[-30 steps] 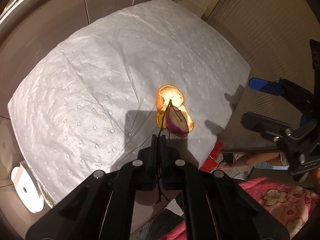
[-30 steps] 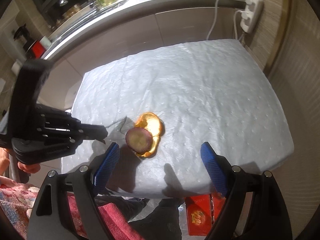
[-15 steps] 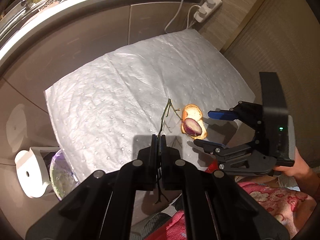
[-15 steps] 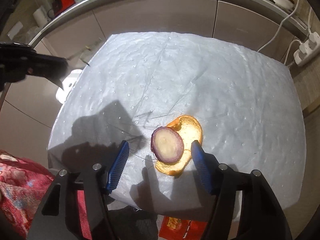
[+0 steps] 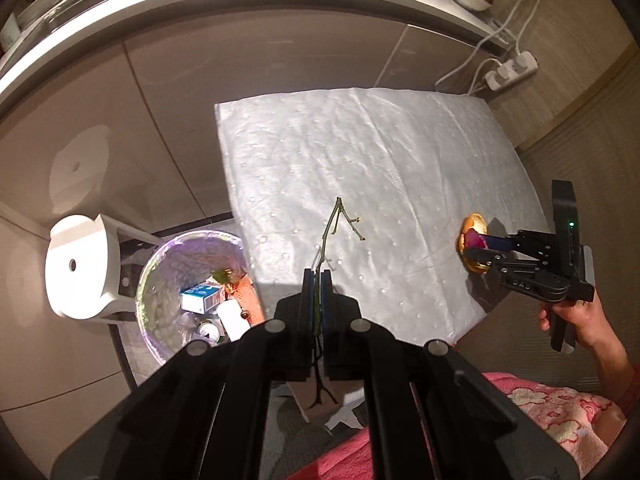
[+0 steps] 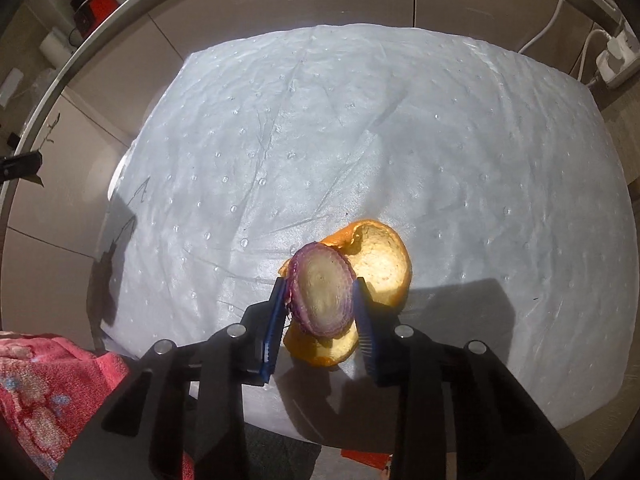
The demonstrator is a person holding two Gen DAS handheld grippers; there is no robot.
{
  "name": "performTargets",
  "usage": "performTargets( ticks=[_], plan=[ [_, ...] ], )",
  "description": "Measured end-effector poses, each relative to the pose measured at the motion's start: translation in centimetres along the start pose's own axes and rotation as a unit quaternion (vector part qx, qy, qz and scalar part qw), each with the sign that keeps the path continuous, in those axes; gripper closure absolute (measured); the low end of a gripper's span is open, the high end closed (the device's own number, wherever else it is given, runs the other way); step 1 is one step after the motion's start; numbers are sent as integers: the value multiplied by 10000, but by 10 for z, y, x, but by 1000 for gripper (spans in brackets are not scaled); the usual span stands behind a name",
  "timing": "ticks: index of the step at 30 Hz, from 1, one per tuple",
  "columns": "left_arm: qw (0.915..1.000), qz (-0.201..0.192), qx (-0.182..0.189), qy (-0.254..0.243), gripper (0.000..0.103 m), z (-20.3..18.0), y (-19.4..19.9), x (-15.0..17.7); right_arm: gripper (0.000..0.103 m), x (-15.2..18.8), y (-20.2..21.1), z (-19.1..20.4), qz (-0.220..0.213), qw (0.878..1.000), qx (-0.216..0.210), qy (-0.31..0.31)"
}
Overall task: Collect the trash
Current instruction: 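Grasp the purple onion slice with the right tool while the left tool carries the stem to the bin, then drop the leafy stem into the bin with the left tool while the right tool carries the onion slice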
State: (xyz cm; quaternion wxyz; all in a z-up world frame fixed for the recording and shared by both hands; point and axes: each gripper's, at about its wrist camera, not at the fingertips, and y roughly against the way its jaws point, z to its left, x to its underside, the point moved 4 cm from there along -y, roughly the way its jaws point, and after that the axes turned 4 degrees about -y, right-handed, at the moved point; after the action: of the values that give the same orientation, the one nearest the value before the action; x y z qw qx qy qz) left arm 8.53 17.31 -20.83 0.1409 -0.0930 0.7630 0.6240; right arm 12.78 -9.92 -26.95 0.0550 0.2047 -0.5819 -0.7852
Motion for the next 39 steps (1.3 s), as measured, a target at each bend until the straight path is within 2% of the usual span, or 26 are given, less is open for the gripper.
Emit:
performTargets(
  ticks=[5,10,14,20,25,28,29,30,31,33,39],
  plan=[
    [9996,-9,-102,252,100,35,4,10,82,-2,15,-3,-138,9993,-123,-326],
    [9991,86,-168,372,100,62,-4,21,82,1,28,-4,-261,9975,-194,-634],
    [9985,208,-208,461,100,82,-17,32,82,0,52,3,-543,9926,-456,-982],
    [9959,659,-308,538,100,116,-61,59,82,-13,103,43,-1073,9835,-908,-1136],
    [9898,1167,-90,811,100,141,-108,78,82,-30,130,84,-1302,9802,-1157,-941],
    [9868,1425,-40,767,99,145,-128,85,82,-38,135,105,-1345,9793,-1261,-831],
    [9863,1479,-33,731,97,146,-132,87,82,-40,135,112,-1342,9794,-1287,-789],
    [9858,1522,-30,703,89,147,-136,89,82,-40,135,119,-1329,9797,-1305,-744],
    [9858,1529,-65,686,70,147,-137,90,82,-41,134,125,-1316,9800,-1320,-703],
    [9876,1413,-202,647,45,149,-136,90,82,-42,131,138,-1271,9805,-1365,-621],
    [9902,1233,-88,648,43,157,-113,86,82,-44,111,180,-1047,9818,-1558,-301]
  ],
)
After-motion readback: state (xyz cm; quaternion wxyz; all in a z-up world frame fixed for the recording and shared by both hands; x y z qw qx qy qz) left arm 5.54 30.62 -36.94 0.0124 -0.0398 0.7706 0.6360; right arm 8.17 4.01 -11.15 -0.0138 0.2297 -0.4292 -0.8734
